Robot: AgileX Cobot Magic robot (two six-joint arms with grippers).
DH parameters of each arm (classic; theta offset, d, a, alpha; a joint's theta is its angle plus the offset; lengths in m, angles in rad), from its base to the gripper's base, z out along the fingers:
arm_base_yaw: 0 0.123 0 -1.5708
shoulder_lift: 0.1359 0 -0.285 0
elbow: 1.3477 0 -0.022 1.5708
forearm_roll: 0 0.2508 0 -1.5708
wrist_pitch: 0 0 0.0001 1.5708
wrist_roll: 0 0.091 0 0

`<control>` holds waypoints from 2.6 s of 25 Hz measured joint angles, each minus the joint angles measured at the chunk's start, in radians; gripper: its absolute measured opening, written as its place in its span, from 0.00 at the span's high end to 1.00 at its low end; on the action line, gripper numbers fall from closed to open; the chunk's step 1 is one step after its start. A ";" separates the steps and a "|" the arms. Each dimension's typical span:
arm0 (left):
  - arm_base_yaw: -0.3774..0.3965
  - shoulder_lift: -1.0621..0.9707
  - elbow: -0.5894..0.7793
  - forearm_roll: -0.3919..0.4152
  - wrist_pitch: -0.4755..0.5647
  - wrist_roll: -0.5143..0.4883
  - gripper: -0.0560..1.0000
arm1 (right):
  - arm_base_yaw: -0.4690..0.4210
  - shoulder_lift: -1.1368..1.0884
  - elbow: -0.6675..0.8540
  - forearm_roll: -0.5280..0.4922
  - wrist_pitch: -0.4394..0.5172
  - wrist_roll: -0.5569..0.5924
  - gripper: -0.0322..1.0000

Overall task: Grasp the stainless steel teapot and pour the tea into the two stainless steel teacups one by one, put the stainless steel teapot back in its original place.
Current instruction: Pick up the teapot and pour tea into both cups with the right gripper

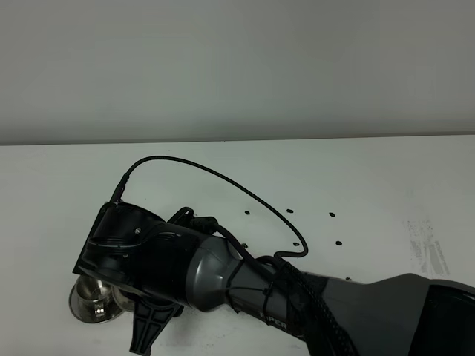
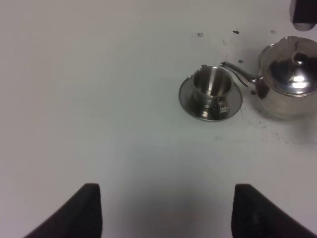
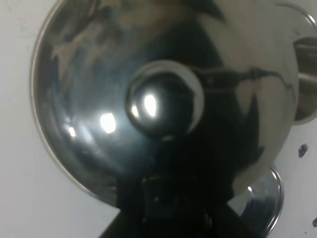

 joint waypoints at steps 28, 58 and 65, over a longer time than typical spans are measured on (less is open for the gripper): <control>0.000 0.000 0.000 0.000 0.000 0.000 0.37 | -0.001 0.000 -0.119 -0.053 0.004 -0.009 0.77; 0.000 0.000 0.000 0.000 0.000 0.000 0.37 | 0.008 0.017 -0.069 -0.162 -0.017 -0.036 0.77; 0.000 0.000 0.000 0.000 0.000 0.000 0.37 | 0.009 0.015 -0.005 -0.149 -0.007 -0.035 0.77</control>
